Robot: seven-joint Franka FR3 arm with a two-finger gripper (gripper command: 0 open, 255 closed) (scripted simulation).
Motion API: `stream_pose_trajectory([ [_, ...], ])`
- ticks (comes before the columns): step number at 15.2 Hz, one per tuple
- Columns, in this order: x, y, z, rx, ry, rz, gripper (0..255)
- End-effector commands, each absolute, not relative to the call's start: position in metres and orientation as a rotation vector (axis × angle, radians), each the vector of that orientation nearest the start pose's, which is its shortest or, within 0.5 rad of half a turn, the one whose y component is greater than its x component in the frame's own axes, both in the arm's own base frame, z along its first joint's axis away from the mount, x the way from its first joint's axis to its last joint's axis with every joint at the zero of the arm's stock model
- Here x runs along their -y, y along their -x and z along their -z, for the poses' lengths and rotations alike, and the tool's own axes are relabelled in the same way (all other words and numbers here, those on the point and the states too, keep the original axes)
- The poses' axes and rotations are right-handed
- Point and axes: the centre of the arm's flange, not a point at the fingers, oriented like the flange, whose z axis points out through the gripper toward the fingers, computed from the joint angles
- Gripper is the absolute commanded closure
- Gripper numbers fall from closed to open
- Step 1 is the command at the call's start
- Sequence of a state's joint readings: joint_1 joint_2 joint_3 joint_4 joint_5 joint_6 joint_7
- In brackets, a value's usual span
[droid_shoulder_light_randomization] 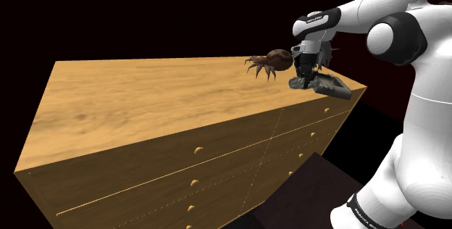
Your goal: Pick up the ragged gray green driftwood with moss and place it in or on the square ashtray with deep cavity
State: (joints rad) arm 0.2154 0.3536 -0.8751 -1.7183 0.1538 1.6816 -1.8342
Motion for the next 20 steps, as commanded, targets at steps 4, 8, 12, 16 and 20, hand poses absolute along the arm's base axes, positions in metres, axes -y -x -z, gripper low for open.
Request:
stream_pose_trajectory([
  [4,0.318,-0.508,-0.420,1.572,2.468,-0.293,255],
  [8,0.318,-0.508,-0.441,1.572,2.468,-0.293,255],
  [12,0.318,-0.508,-0.462,1.572,2.468,-0.293,255],
  [16,0.318,-0.508,-0.483,1.572,2.468,-0.293,255],
  [20,0.318,-0.508,-0.504,1.572,2.468,-0.293,255],
])
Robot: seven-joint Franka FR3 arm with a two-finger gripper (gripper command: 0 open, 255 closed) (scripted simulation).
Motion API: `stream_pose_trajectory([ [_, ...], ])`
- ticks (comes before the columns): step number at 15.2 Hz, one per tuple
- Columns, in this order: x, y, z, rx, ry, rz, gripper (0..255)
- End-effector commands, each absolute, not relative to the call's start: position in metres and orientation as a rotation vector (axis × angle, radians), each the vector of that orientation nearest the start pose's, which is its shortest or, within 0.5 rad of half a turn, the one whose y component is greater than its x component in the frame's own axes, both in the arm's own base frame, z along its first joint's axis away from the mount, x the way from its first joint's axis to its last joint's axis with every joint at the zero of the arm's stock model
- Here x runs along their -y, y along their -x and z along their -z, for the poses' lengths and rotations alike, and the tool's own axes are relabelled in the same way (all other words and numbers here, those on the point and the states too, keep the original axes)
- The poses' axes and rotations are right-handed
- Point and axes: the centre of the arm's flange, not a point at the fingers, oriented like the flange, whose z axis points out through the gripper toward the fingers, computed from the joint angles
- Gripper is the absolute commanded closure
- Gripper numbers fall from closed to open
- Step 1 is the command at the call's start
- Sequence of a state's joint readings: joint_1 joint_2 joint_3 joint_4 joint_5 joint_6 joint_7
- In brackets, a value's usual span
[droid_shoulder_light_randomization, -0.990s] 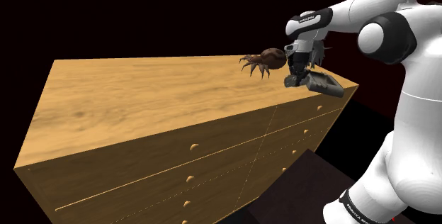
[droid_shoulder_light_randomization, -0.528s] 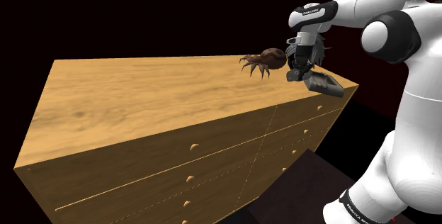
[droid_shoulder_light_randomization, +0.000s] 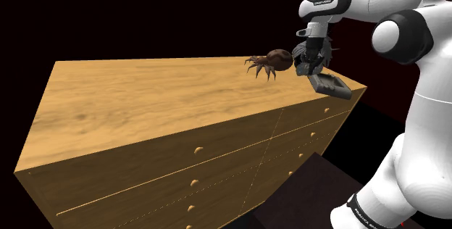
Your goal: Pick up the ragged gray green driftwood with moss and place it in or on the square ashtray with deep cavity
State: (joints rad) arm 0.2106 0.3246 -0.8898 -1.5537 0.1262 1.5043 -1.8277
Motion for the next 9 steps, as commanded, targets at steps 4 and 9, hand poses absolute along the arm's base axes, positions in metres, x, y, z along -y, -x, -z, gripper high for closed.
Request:
stream_pose_trajectory([
  [4,0.318,-0.508,-0.525,1.572,2.468,-0.293,255],
  [9,0.343,-0.501,-0.538,1.572,2.468,-0.293,255],
])
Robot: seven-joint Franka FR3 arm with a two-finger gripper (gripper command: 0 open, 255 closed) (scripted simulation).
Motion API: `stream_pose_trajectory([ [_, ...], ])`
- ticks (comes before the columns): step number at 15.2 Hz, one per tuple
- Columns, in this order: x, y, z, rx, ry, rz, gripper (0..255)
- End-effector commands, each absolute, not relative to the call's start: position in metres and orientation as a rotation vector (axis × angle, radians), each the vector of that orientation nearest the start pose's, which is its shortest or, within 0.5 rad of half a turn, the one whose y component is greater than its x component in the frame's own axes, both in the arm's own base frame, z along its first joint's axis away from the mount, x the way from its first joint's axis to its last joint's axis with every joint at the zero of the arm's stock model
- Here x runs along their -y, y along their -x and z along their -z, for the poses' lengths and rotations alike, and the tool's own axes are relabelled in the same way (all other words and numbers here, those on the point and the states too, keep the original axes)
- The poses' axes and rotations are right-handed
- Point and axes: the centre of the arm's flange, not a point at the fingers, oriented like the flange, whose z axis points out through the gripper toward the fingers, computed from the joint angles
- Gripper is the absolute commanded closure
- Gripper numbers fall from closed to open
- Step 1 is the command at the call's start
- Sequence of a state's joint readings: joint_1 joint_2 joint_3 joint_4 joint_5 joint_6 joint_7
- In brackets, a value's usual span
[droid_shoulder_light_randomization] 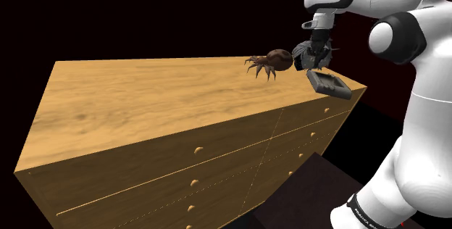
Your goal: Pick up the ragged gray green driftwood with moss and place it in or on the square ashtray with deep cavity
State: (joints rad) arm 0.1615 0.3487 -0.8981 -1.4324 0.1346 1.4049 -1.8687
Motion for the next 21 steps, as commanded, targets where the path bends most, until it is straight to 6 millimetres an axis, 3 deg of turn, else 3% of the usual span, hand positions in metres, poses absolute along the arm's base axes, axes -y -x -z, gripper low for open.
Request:
stream_pose_trajectory([
  [1,0.356,-0.497,-0.538,1.572,2.468,-0.293,255],
  [13,0.512,-0.453,-0.540,1.572,2.468,-0.293,255],
  [21,0.512,-0.453,-0.498,1.572,2.468,-0.293,255],
])
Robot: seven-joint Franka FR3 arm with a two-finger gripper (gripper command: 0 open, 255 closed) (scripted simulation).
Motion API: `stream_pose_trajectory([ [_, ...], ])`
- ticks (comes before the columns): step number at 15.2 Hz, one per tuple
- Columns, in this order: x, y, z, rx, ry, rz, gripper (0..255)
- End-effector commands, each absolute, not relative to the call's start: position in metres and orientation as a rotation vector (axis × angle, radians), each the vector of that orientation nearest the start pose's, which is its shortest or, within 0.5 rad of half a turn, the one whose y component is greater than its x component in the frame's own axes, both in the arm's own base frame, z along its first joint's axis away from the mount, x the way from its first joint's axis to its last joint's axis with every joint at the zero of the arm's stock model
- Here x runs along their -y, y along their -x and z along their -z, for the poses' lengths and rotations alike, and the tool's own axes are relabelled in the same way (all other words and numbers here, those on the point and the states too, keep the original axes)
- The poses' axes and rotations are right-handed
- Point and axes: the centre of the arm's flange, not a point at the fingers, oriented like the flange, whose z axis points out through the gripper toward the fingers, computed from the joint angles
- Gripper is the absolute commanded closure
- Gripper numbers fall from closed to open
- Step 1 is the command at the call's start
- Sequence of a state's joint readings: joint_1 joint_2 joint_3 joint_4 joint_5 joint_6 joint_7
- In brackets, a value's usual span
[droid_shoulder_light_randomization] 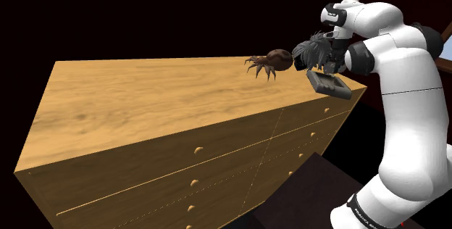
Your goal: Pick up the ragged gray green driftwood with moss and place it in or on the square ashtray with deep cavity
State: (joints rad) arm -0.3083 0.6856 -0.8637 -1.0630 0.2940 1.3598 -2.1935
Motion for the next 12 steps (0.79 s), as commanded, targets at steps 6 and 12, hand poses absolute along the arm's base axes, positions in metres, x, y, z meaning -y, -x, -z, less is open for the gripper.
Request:
stream_pose_trajectory([
  [6,0.512,-0.453,-0.467,1.572,2.468,-0.293,255],
  [12,0.512,-0.453,-0.467,1.572,2.468,-0.293,255],
])
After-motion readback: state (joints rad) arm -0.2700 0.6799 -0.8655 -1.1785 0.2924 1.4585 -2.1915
